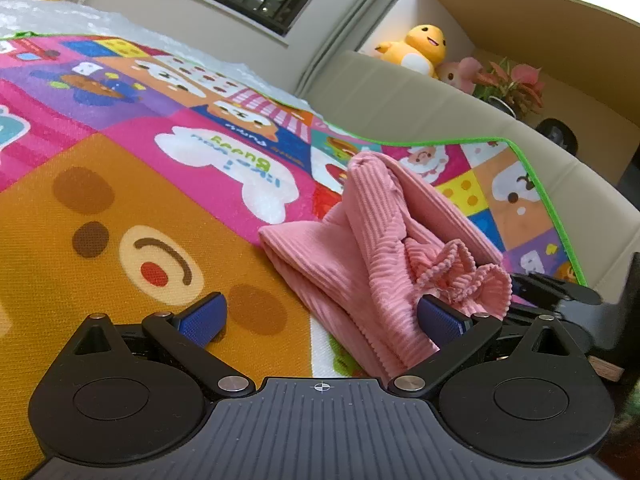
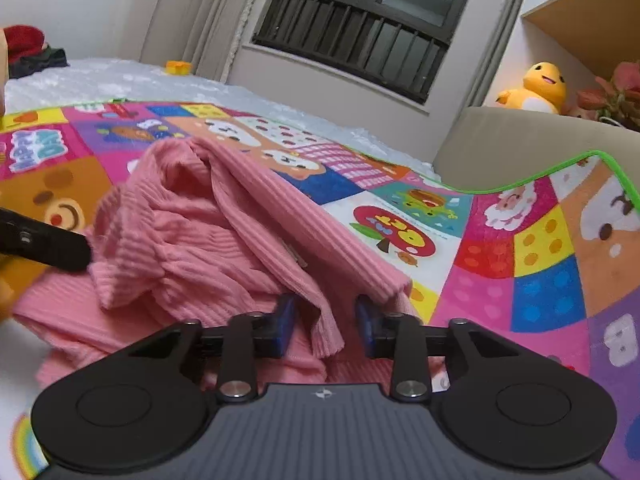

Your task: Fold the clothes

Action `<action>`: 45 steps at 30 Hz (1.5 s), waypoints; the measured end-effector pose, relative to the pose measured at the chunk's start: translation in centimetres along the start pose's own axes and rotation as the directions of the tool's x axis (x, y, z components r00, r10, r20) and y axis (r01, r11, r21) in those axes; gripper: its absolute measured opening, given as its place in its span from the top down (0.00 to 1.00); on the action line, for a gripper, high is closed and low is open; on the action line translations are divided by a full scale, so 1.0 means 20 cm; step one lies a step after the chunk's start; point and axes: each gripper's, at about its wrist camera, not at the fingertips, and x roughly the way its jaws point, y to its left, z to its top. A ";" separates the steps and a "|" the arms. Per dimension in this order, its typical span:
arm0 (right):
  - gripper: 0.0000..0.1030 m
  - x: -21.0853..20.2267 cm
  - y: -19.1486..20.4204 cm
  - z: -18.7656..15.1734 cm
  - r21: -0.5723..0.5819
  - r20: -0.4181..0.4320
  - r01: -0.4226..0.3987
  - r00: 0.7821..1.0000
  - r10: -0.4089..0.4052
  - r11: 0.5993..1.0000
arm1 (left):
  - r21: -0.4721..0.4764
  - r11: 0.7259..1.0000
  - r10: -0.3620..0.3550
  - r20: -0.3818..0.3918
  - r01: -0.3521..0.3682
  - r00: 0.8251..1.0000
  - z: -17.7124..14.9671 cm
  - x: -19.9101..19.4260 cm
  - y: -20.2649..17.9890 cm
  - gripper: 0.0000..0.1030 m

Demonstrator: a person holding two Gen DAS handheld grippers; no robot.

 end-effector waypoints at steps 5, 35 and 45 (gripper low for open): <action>0.98 -0.26 -0.07 0.25 0.039 0.140 -0.159 0.978 0.152 0.987 | -0.002 1.000 -0.004 0.002 0.004 1.000 0.00 0.00 0.00 0.00; 0.49 -0.40 0.02 -0.07 -0.298 0.141 -0.050 0.985 0.096 0.953 | -0.309 0.912 -0.270 0.042 0.270 0.962 0.29 -0.11 0.01 0.07; 0.54 -0.21 0.10 -0.07 -0.311 0.254 -0.033 0.960 0.116 0.950 | -0.481 0.830 -0.326 -0.006 0.283 0.946 0.38 0.17 0.16 0.05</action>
